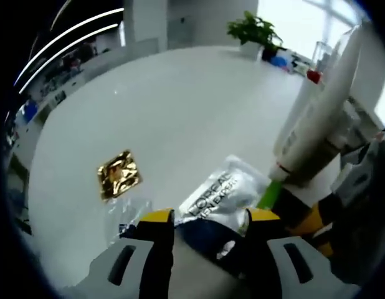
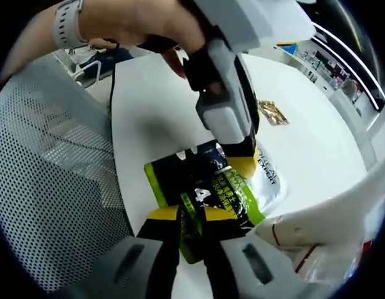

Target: Arrange the skincare products in the storage area until every visible bottle or jar stands upright without overlapping.

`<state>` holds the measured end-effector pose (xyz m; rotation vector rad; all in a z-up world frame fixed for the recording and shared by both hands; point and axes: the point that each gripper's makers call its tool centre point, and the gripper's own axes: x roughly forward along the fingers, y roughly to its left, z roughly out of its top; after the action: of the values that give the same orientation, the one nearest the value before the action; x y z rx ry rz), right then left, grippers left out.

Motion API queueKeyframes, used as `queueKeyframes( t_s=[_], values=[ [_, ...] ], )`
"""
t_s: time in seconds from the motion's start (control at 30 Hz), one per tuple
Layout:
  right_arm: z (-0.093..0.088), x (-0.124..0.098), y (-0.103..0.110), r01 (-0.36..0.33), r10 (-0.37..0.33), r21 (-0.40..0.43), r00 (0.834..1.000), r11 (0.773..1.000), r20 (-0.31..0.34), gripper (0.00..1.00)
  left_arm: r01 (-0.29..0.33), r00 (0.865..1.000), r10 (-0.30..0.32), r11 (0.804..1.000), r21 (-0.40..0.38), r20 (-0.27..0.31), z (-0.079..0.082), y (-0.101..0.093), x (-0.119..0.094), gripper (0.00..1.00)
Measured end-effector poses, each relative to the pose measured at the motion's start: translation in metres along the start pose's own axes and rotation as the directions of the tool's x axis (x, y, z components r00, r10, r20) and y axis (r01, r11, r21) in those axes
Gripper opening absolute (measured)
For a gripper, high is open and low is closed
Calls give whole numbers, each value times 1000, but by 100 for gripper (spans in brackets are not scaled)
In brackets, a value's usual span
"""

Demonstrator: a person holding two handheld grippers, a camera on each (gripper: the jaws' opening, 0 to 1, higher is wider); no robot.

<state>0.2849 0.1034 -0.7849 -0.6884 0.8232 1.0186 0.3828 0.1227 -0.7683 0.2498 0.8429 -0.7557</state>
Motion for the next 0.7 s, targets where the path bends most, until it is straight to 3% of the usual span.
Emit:
queueKeyframes(
  t_s=[0.13, 0.33, 0.7],
  values=[
    [0, 0, 0, 1, -1, -11, 1000, 1000, 0, 14, -52, 999, 52, 998, 28, 11, 1, 9, -21, 43],
    [0, 0, 0, -3, 3, -5, 1000, 1000, 7, 14, -104, 994, 104, 995, 1, 36, -7, 16, -51, 47],
    [1, 1, 1, -1, 1, -12, 1000, 1000, 5, 13, -136, 985, 136, 991, -7, 103, -8, 1, -93, 57]
  ],
)
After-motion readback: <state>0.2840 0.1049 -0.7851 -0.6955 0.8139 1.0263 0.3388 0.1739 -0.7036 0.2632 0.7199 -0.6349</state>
